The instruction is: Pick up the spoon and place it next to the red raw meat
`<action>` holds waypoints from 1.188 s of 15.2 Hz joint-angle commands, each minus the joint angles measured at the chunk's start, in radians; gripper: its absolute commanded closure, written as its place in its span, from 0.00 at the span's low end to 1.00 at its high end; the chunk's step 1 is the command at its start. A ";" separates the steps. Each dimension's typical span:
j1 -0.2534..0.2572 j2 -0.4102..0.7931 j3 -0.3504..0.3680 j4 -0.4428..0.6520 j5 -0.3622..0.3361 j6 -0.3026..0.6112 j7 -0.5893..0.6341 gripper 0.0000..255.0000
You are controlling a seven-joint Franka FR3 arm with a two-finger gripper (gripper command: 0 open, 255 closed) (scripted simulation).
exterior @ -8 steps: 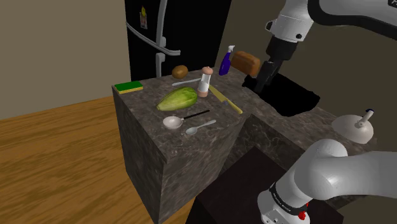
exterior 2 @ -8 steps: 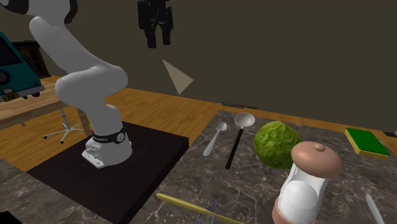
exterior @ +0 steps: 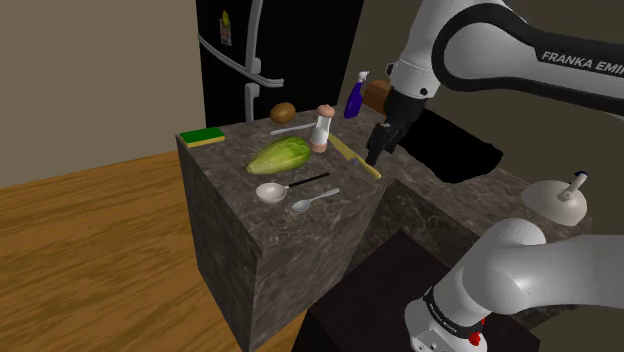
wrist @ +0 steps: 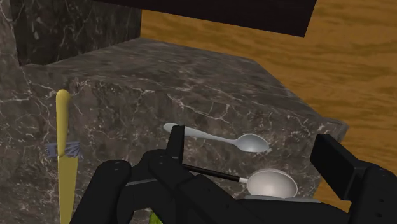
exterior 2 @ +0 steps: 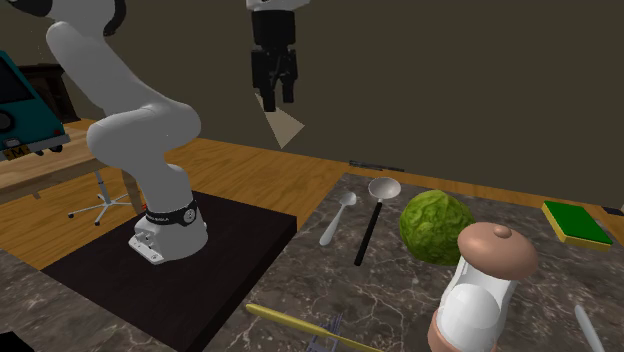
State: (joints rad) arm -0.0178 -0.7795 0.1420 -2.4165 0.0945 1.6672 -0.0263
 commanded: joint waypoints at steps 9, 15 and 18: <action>-0.015 0.210 0.151 -0.114 0.036 0.397 0.171 0.00; -0.057 0.420 0.252 -0.104 -0.011 0.632 0.307 0.00; -0.090 0.542 0.303 -0.075 -0.077 0.737 0.399 0.00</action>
State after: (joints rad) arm -0.0941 -0.2946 0.4219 -2.5086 0.0465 2.3587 0.3314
